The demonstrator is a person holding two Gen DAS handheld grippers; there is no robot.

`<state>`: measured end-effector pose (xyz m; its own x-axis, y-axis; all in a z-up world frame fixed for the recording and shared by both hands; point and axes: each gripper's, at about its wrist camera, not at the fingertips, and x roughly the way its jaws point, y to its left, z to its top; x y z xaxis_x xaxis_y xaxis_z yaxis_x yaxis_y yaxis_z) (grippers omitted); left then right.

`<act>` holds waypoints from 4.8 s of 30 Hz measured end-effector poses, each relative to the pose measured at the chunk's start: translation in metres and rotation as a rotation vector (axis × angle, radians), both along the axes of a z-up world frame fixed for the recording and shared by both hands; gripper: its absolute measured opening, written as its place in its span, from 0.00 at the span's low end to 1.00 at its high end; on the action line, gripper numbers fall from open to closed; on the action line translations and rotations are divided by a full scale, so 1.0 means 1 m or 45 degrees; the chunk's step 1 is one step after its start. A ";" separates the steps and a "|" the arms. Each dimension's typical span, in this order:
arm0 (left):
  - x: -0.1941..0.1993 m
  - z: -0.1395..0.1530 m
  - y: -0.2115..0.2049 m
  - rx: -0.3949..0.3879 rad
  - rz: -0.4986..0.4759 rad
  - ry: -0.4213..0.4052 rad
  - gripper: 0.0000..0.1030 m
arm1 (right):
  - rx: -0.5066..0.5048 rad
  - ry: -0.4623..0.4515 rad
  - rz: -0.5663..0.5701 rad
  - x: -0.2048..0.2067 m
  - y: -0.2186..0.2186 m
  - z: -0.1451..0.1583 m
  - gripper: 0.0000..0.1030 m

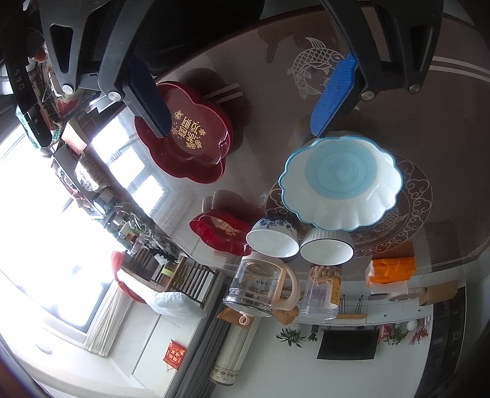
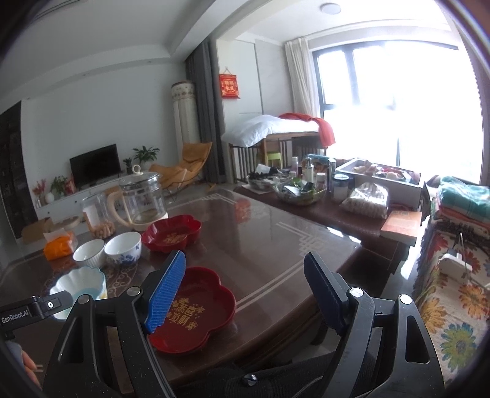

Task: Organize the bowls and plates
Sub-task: 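Reach both grippers to the rim of the remaining red flower plate and close, then lift the red plate with both grippers and carry it over the stacked plates, then lower the red plate onto the stack and open both grippers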

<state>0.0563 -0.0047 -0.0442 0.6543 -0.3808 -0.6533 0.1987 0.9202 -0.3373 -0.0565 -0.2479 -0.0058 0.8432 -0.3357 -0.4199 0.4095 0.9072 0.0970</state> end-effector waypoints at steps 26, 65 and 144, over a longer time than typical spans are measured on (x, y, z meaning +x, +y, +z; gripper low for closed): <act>0.161 0.034 0.020 -0.012 -0.226 0.298 0.89 | 0.714 0.678 0.404 0.144 -0.070 -0.025 0.80; 0.455 -0.097 -0.139 0.379 -0.224 0.580 0.10 | 0.950 1.027 0.444 0.404 -0.043 -0.150 0.21; 0.160 -0.052 -0.120 0.391 -0.361 0.302 0.10 | 0.269 0.873 0.329 0.141 -0.047 -0.092 0.54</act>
